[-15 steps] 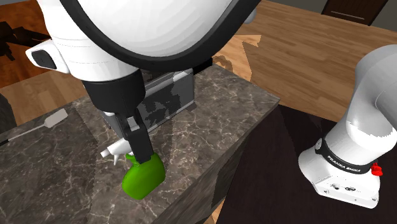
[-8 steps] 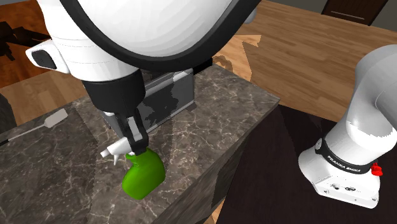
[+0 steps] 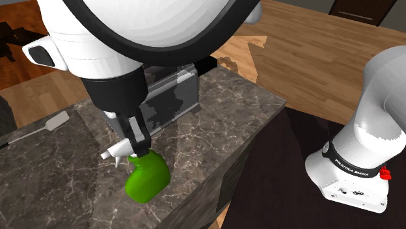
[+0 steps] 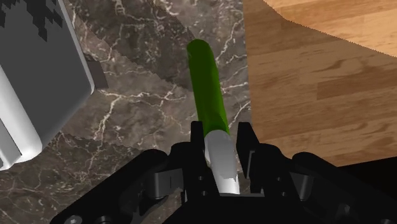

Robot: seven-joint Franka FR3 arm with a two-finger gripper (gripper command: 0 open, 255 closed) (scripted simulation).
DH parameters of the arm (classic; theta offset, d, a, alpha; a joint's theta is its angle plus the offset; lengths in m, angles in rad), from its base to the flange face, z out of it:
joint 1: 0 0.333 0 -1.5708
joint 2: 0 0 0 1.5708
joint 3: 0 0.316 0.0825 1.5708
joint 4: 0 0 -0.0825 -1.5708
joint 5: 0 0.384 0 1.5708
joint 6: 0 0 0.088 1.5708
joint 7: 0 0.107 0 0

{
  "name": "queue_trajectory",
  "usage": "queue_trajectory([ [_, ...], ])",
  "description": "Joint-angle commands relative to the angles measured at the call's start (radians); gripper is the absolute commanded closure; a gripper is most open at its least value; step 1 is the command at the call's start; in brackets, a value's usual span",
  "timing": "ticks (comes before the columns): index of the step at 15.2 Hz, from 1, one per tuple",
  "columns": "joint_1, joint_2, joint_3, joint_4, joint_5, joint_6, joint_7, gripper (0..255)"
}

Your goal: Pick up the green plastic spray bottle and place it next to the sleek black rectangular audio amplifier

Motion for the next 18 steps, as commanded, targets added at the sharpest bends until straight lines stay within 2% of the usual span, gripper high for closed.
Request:
queue_trajectory([
  [1,-0.001,-0.009,-0.001,0.015,0.001,-0.025,0.001,255],
  [18,-0.004,-0.060,-0.007,0.191,0.000,-0.250,0.012,255],
])
